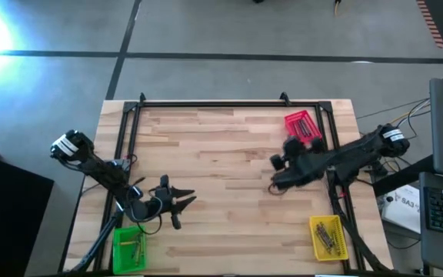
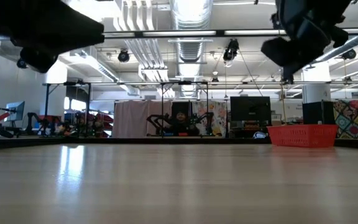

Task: Sort crayons
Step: Put the blue crayon into the red bin, then adjust the green crayon

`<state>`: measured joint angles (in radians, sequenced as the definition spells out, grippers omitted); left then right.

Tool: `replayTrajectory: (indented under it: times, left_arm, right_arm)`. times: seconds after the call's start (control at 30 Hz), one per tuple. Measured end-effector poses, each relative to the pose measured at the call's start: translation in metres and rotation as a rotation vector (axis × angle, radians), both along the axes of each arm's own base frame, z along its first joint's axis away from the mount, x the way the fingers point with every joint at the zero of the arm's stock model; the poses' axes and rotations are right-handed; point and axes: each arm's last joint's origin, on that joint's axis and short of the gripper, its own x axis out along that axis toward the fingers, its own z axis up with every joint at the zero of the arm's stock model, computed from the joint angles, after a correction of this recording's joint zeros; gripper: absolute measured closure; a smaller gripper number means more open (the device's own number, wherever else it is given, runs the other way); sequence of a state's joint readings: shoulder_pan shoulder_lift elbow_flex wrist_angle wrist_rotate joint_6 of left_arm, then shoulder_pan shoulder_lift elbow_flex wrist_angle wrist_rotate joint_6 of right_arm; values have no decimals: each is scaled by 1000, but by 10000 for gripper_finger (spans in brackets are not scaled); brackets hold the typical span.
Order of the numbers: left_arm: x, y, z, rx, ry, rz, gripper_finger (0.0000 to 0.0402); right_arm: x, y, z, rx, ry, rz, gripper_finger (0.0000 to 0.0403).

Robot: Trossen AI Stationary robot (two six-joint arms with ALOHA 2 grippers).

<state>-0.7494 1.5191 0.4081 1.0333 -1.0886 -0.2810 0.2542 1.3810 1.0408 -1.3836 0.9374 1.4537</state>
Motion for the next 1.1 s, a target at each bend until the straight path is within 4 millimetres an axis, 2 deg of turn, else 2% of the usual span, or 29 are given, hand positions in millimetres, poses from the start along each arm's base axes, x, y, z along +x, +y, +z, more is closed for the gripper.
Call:
replayTrajectory:
  times: [0.37, 0.57, 0.83, 1.0, 1.1]
  left_arm:
    - [2, -1, 1, -7, 5, -2, 323]
    - [6, -4, 1, 22, 63, -79, 323]
    - [8, -7, 2, 29, 162, -54, 323]
    - [-1, -1, 1, -4, 443, -50, 323]
    - [-10, 3, 13, -121, 661, -12, 323]
  right_arm:
    - [-23, -85, -7, 144, 264, -268, 389]
    - [-21, -114, -13, 257, 303, -227, 349]
    - [-18, -131, -14, 272, 303, -179, 306]
    - [-14, -122, -13, 268, 319, -118, 305]
    - [-5, -108, -11, 223, 305, -37, 306]
